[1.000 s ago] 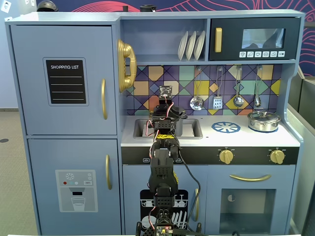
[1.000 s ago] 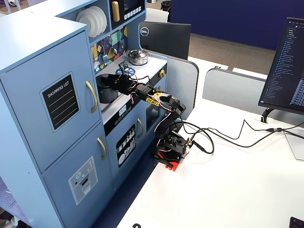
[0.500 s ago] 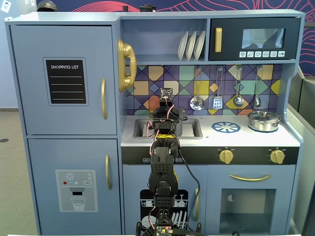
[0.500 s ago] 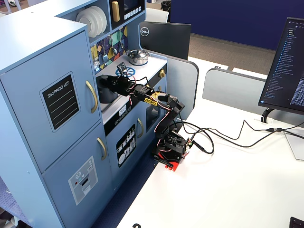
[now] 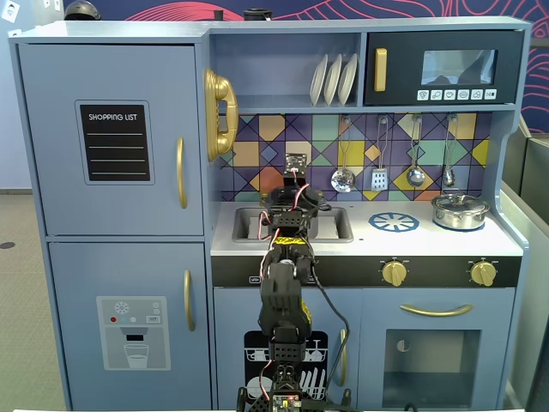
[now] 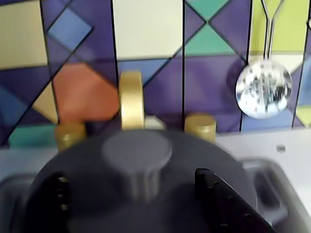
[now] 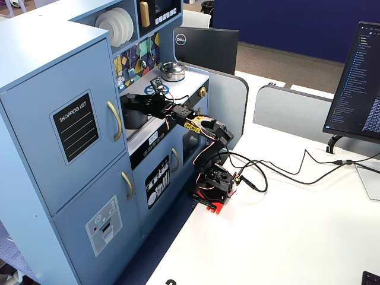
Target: Pick up the lid from the counter and put it on the gray recipient
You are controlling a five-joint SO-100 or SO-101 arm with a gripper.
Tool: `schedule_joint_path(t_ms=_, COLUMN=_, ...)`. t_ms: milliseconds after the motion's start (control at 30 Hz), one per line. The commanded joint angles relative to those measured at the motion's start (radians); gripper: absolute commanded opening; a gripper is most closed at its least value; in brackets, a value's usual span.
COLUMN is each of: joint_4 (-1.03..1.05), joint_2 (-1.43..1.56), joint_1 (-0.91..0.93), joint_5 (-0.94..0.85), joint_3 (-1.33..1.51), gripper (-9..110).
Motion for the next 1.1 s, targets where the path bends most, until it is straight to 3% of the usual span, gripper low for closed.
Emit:
schedule_joint_path(t_ms=0, joint_4=0.184, joint_2=0.210, joint_1=-0.025, joint_5=0.006, joint_3=-0.084, gripper=28)
schedule_joint_path(t_ms=200, joint_4=0.729, joint_2=0.552, joint_1=-0.106, joint_5=0.009, joint_3=-0.144, gripper=18)
schedule_joint_path(t_ms=367, joint_4=1.012, joint_2=0.813, joint_1=-0.057, joint_5=0.092, joint_3=0.072, gripper=4)
schedule_joint_path(t_ms=433, joint_4=1.132, joint_2=0.851, joint_1=-0.046, joint_5=-0.046, joint_3=0.187, gripper=0)
schedule_joint_path(t_ms=833, joint_4=1.032, joint_2=0.971, joint_1=-0.097, joint_5=0.183, joint_3=0.876, gripper=0)
schedule_joint_path(t_ms=1067, joint_4=1.229, joint_2=0.973, joint_1=-0.095, joint_5=0.152, joint_3=0.980, gripper=0)
